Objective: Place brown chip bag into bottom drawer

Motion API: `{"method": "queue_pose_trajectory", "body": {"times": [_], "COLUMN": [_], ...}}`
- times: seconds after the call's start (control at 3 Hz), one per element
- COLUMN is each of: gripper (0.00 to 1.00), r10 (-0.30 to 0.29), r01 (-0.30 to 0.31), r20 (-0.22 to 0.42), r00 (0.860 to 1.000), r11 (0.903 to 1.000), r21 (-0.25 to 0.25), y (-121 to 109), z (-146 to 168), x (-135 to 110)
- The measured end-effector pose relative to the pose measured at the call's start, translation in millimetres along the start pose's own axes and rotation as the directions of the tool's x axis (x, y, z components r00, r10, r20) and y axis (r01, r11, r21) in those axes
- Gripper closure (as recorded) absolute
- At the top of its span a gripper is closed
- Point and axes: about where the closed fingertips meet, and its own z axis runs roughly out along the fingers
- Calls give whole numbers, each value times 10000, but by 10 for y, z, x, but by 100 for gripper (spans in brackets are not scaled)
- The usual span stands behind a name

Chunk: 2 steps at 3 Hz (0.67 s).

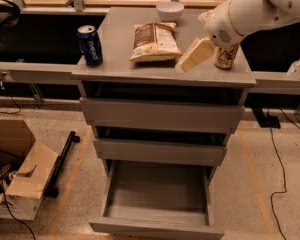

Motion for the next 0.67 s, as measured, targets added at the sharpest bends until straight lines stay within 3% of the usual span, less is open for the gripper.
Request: {"method": "queue_pose_trajectory", "body": {"times": [0.33,0.67], "gripper": [0,0], "r10": [828,1756], "r01": [-815,-1668], "r20": [929,1444], "r00": [9922,9738], "r11": [9965,9834], "r21": [-182,-708], "y": [-248,-448], "z": [451,981], "x": [-68,-91]}}
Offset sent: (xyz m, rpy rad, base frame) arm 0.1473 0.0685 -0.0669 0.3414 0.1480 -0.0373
